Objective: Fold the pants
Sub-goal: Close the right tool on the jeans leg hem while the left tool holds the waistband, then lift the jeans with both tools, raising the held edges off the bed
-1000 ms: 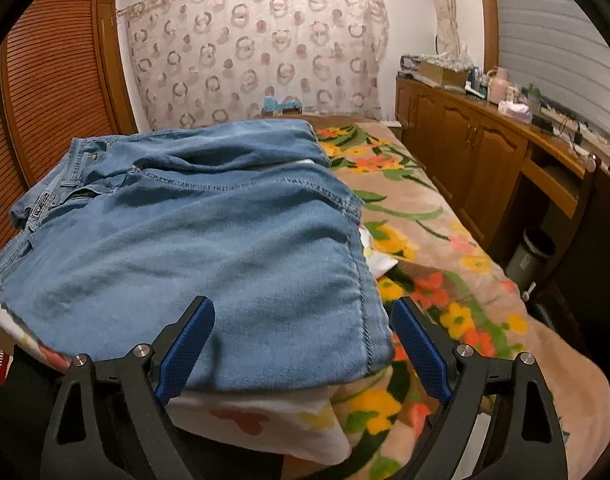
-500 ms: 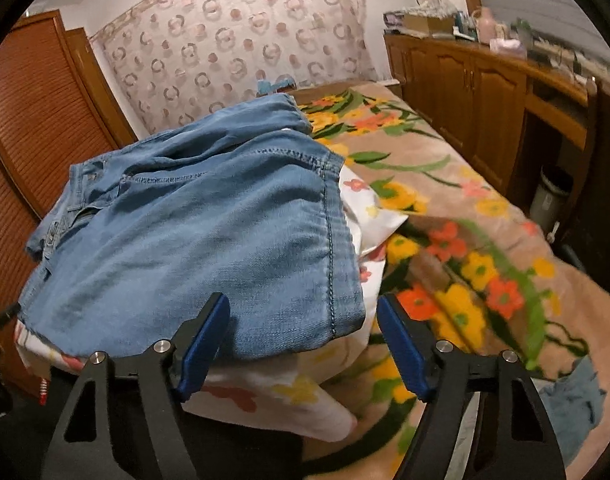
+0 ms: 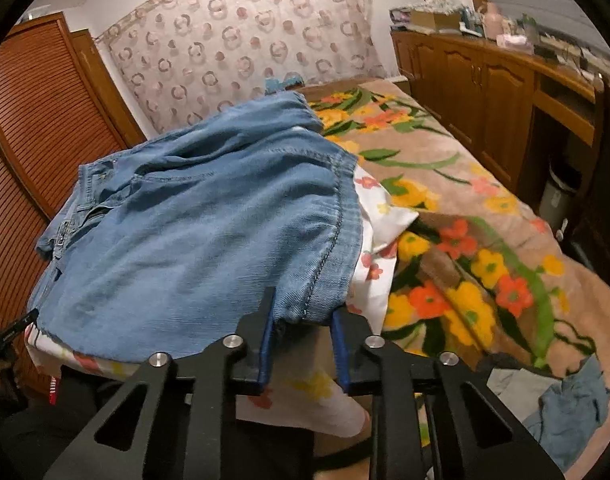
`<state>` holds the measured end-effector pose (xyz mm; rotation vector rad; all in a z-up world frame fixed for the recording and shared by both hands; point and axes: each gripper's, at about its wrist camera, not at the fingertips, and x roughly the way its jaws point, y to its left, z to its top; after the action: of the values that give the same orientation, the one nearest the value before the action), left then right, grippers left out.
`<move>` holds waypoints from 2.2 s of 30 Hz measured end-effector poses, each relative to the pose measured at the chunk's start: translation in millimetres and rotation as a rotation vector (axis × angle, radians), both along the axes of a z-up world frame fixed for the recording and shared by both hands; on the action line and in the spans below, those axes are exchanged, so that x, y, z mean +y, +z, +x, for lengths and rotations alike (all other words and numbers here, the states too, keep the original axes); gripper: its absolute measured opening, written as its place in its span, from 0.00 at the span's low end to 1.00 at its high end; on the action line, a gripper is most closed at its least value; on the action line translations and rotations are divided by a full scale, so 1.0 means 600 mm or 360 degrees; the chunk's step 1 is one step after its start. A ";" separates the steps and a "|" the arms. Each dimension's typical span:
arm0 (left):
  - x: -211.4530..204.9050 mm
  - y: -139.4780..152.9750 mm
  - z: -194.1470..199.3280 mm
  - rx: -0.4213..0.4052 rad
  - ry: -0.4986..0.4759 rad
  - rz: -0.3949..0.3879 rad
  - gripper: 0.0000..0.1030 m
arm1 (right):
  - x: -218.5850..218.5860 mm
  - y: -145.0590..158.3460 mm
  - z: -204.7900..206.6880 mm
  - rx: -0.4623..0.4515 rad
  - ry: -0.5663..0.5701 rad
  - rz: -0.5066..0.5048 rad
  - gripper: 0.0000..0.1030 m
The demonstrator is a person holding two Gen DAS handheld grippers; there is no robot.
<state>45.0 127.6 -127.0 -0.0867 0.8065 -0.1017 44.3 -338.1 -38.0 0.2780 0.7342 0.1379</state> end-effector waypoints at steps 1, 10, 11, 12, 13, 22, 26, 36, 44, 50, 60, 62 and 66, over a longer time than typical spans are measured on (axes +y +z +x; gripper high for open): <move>0.001 0.000 -0.001 -0.0003 -0.0001 -0.0005 0.71 | 0.002 0.004 -0.001 -0.0021 0.0001 -0.0016 0.14; -0.006 0.000 -0.005 -0.0026 -0.0062 -0.0039 0.44 | 0.014 0.031 -0.026 -0.0161 0.0018 -0.0075 0.13; -0.006 0.001 -0.006 -0.0027 -0.0066 -0.0048 0.40 | 0.015 0.030 -0.028 -0.0163 0.0023 -0.0078 0.12; -0.005 0.001 -0.007 -0.0033 -0.0065 -0.0054 0.36 | 0.017 0.029 -0.030 -0.0165 0.0027 -0.0081 0.11; -0.004 0.003 -0.009 -0.0043 -0.0062 -0.0056 0.34 | 0.016 0.028 -0.030 -0.0168 0.0029 -0.0081 0.11; -0.013 0.046 -0.023 -0.0154 -0.0061 0.0041 0.13 | 0.012 0.067 -0.040 -0.0260 0.0058 -0.0092 0.10; -0.017 0.087 -0.034 -0.0258 -0.0057 0.0033 0.09 | 0.013 0.097 -0.048 -0.0328 0.0064 -0.0128 0.09; -0.027 0.205 -0.064 -0.0524 -0.0069 -0.0005 0.08 | 0.013 0.169 -0.092 -0.0530 0.0066 -0.0238 0.08; -0.021 0.257 -0.039 -0.0639 -0.0060 0.0017 0.08 | 0.020 0.172 -0.082 -0.0626 0.0091 -0.0299 0.08; -0.013 0.252 0.020 -0.0630 -0.0041 0.0041 0.00 | 0.020 0.143 -0.023 -0.0596 0.0109 -0.0289 0.08; -0.015 0.176 0.009 -0.0366 -0.0121 0.0062 0.12 | 0.056 0.100 0.008 -0.0501 0.0182 -0.0326 0.08; -0.012 0.150 0.004 -0.0300 -0.0138 0.0056 0.33 | 0.055 0.101 0.013 -0.0482 0.0183 -0.0332 0.08; -0.010 0.110 -0.004 -0.0208 -0.0146 0.0008 0.61 | 0.052 0.106 0.021 -0.0439 0.0172 -0.0329 0.08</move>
<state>42.8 121.5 -61.0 -0.0376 0.6804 -0.1901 56.8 -307.1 25.4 0.0201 0.4842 0.1970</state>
